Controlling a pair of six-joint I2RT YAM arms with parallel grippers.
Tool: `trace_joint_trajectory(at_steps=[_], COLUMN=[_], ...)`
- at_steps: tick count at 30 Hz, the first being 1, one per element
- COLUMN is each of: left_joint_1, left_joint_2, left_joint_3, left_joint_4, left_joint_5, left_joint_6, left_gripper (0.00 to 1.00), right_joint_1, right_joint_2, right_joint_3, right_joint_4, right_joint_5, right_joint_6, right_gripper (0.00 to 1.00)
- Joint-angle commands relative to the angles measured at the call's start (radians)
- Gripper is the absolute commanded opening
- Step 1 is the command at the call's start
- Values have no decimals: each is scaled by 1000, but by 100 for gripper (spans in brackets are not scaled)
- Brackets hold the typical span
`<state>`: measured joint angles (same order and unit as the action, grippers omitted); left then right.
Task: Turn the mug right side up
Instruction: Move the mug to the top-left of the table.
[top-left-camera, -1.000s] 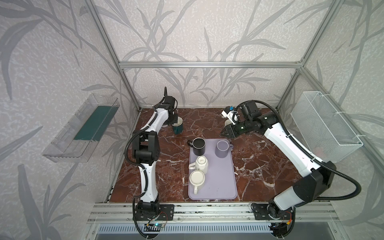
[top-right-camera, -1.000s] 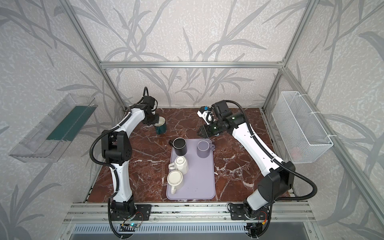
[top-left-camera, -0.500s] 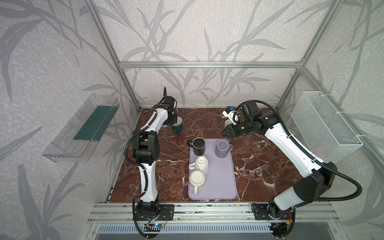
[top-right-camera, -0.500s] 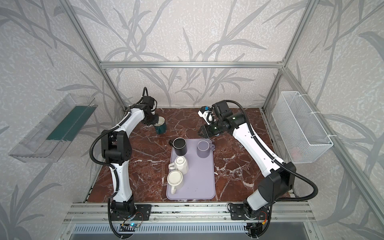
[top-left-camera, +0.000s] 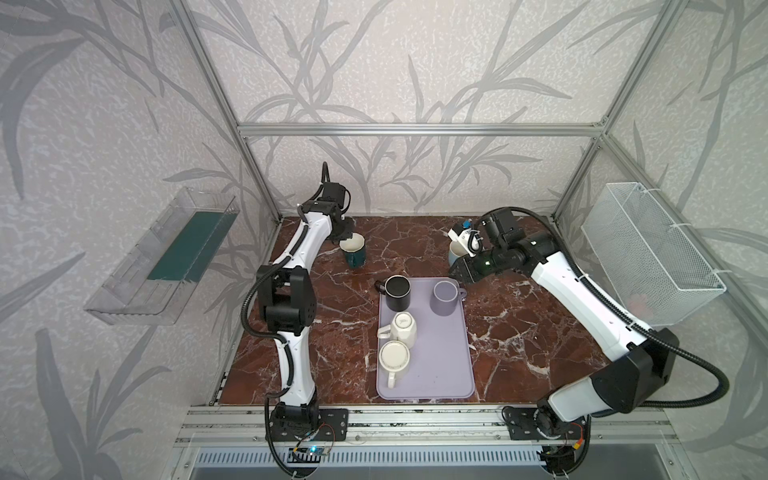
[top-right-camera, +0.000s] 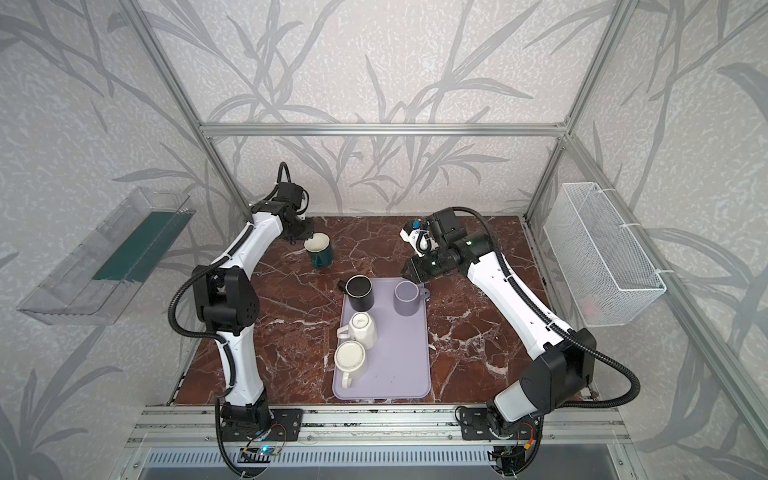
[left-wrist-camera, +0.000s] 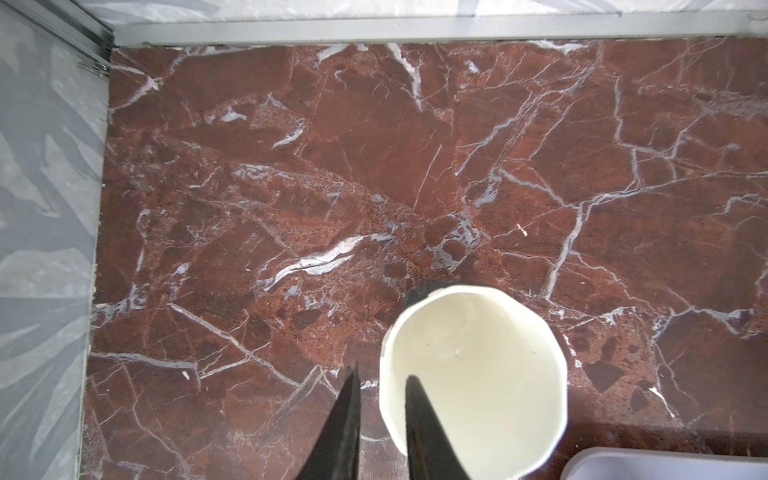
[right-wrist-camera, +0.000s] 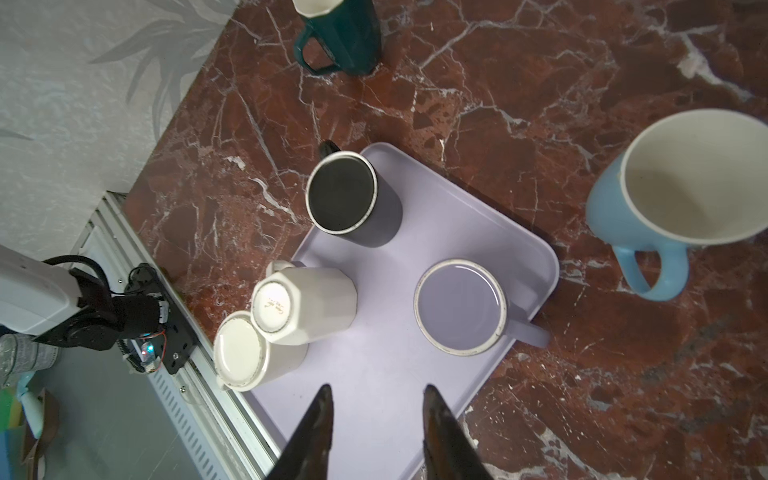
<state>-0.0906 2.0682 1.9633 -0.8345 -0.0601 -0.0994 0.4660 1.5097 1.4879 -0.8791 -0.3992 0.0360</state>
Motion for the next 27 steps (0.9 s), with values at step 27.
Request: trace_joint_trajectory(at_steps=[27], left_joint_1=[-174], left_joint_2=[-894], left_joint_3=[-979], left_joint_4=[422], left_joint_5=[140], left_joint_6=[-299], left_gripper=[27], right_joint_1=[-156], right_joint_2=[240], right_joint_3=[-245], right_joint_4=[460], right_joint_5=[-72], right_joint_6=[178], right_gripper=[33])
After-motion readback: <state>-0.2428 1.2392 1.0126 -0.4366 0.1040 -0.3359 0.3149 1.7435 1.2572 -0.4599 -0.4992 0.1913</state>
